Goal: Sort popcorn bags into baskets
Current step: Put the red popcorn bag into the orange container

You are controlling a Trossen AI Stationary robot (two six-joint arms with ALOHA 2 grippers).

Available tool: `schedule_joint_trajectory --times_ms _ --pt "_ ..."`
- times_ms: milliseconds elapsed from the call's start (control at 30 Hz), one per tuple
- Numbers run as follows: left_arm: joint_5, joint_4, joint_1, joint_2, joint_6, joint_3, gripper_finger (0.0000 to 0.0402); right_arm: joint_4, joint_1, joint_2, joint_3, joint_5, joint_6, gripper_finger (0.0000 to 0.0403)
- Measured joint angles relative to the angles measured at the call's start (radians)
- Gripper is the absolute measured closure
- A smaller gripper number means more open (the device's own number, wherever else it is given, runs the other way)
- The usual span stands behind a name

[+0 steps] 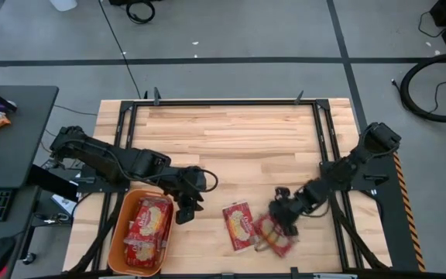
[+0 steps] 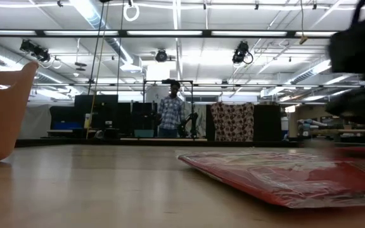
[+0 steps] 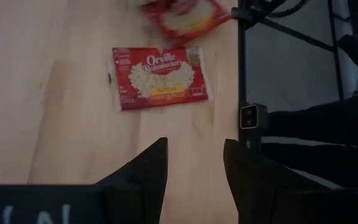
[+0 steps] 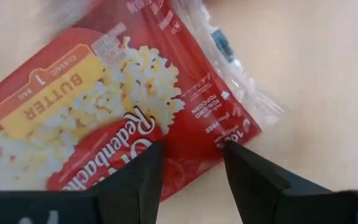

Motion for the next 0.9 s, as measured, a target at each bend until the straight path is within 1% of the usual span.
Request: schedule_joint_trajectory --times_ms 100,167,200,233,300,400,500,567,633,700,800,900 --pt "-0.001 0.002 -0.001 0.000 -0.019 0.000 0.0242 -0.023 -0.077 0.003 0.014 0.202 -0.065 0.0231" --pt "-0.015 0.005 0.001 0.000 -0.018 0.000 0.0242 -0.086 -0.137 0.006 0.039 0.337 -0.081 0.0233" --pt "-0.024 0.005 0.002 0.000 -0.018 0.000 0.0242 -0.115 -0.169 0.008 0.058 0.377 -0.089 0.0235" --pt "-0.038 0.005 0.002 0.000 -0.016 0.000 0.0242 -0.133 -0.199 0.007 0.082 0.394 -0.103 0.0237" --pt "-0.080 0.005 0.002 0.000 0.028 0.000 0.0242 -0.155 -0.247 0.004 0.131 0.372 -0.157 0.0240" --pt "-0.198 0.008 0.002 0.016 0.138 0.000 0.0242 -0.219 -0.292 0.004 0.207 0.286 -0.254 0.0245" --pt "-0.332 0.030 0.009 0.053 0.279 -0.001 0.0242 -0.322 -0.304 -0.007 0.291 0.273 -0.279 0.0249" --pt "-0.387 0.043 0.023 0.088 0.368 -0.001 0.0242 -0.414 -0.304 -0.019 0.331 0.282 -0.256 0.0251" --pt "-0.404 0.052 0.045 0.117 0.394 -0.001 0.0242 -0.467 -0.304 -0.043 0.349 0.293 -0.213 0.0252" --pt "-0.404 0.044 0.073 0.138 0.369 -0.001 0.0242 -0.477 -0.314 -0.071 0.342 0.291 -0.183 0.0252" --pt "-0.381 0.026 0.114 0.151 0.306 -0.002 0.0242 -0.436 -0.352 -0.103 0.290 0.255 -0.173 0.0252" --pt "-0.348 0.013 0.136 0.151 0.252 -0.002 0.0242 -0.339 -0.417 -0.121 0.218 0.209 -0.180 0.0253"
